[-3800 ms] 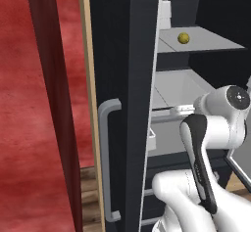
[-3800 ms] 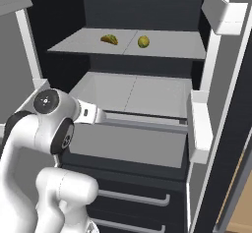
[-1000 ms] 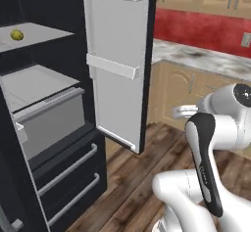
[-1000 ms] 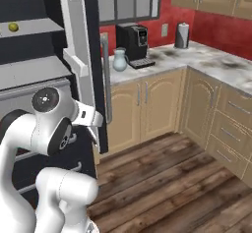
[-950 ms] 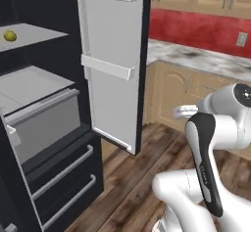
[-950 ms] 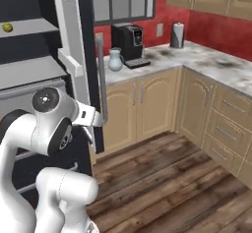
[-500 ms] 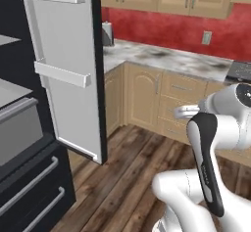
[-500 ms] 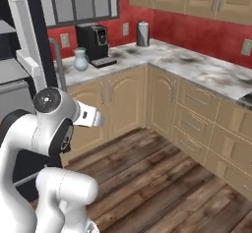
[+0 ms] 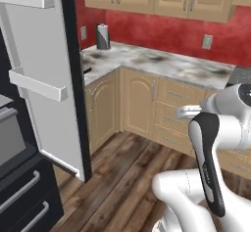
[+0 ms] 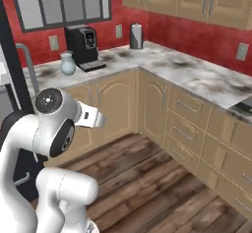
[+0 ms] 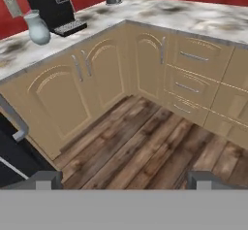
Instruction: Move the tacos and lemon from the second highest shelf to the top shelf to make space. Then, place the pitcher from the counter on the cleared second highest shelf.
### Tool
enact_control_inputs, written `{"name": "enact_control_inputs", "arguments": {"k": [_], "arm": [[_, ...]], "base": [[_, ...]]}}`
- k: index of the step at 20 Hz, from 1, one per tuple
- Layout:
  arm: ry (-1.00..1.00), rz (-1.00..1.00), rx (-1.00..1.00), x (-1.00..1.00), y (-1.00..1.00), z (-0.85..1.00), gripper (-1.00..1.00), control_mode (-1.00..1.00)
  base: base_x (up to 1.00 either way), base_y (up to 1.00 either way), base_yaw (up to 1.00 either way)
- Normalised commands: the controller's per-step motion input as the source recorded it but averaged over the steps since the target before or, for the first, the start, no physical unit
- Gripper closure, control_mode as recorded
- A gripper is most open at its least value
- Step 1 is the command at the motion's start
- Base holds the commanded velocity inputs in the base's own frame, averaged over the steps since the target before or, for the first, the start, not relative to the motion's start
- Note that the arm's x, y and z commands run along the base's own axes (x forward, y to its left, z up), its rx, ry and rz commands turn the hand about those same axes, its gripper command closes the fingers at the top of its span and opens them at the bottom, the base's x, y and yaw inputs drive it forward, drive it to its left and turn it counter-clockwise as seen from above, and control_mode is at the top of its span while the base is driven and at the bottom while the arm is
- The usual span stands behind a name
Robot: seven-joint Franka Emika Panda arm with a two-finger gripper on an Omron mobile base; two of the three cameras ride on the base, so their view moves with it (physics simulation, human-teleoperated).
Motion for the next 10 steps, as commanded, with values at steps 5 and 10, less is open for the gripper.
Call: {"name": "enact_control_inputs", "arguments": {"k": [5, 10], "arm": [[0.00, 0.00, 0.00, 0.00, 0.00, 0.00, -1.00, 1.00], [0.00, 0.00, 0.00, 0.00, 0.00, 0.00, -1.00, 1.00]], "base": [[0.49, -0.40, 0.48], [0.71, -0.47, 0.59]]}}
